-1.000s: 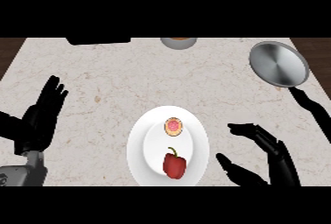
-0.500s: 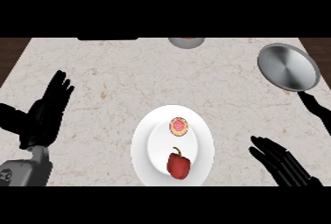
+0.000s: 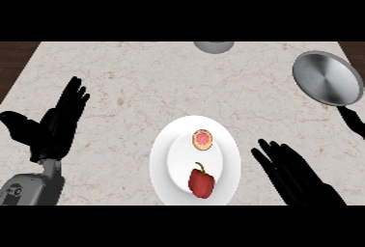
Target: Pick the bell pepper from the plate and place it in the pan
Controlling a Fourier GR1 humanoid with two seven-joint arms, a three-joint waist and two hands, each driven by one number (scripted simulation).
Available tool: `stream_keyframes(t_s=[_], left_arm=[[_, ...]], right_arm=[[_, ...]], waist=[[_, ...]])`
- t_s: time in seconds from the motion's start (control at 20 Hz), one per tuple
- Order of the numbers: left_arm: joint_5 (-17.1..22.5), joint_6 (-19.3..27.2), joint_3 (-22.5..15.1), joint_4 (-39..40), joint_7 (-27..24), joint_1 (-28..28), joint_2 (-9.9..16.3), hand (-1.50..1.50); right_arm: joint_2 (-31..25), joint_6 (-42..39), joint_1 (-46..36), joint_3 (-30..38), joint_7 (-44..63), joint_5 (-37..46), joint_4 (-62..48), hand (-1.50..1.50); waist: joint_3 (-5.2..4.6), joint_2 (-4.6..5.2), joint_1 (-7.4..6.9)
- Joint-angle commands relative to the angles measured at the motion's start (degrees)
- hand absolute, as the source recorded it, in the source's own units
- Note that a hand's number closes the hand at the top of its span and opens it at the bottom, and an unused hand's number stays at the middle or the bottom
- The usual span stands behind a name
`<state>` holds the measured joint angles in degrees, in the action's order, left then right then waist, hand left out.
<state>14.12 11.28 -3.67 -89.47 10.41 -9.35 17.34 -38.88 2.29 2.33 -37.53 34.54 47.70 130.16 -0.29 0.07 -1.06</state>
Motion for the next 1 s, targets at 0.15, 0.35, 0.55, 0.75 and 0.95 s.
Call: stream_keyframes(t_s=[0.15,0.35,0.55,0.75,0.95], left_arm=[[0.55,-1.49,0.49,3.3,-1.45,-0.95,-0.83,0.0],[-0.25,-0.35,1.82,0.22,0.97,-1.67,0.08,0.0],[1.52,-2.38,3.71,-1.73,2.55,-0.66,1.69,0.0],[0.13,-2.19,2.66,-0.43,0.65,1.33,0.58,0.0],[1.42,-3.32,3.42,-3.58,1.89,3.21,0.98,0.0]], right_arm=[[7.21,-22.56,-8.48,-8.46,16.24,-3.32,-3.16,-1.5],[16.7,-32.04,-13.31,-11.57,24.99,-4.04,-4.01,-1.5],[21.09,-36.22,-14.59,-15.97,28.93,-0.29,-6.59,-1.5],[24.12,-37.51,-15.99,-20.04,32.07,6.9,-11.51,-1.5],[29.05,-41.88,-19.37,-15.46,31.39,6.94,-14.03,-1.5]], waist=[[-0.05,0.33,-0.36],[0.19,-0.08,0.51],[0.2,-0.21,0.69],[0.16,-0.34,0.84],[0.2,-0.27,0.34]])
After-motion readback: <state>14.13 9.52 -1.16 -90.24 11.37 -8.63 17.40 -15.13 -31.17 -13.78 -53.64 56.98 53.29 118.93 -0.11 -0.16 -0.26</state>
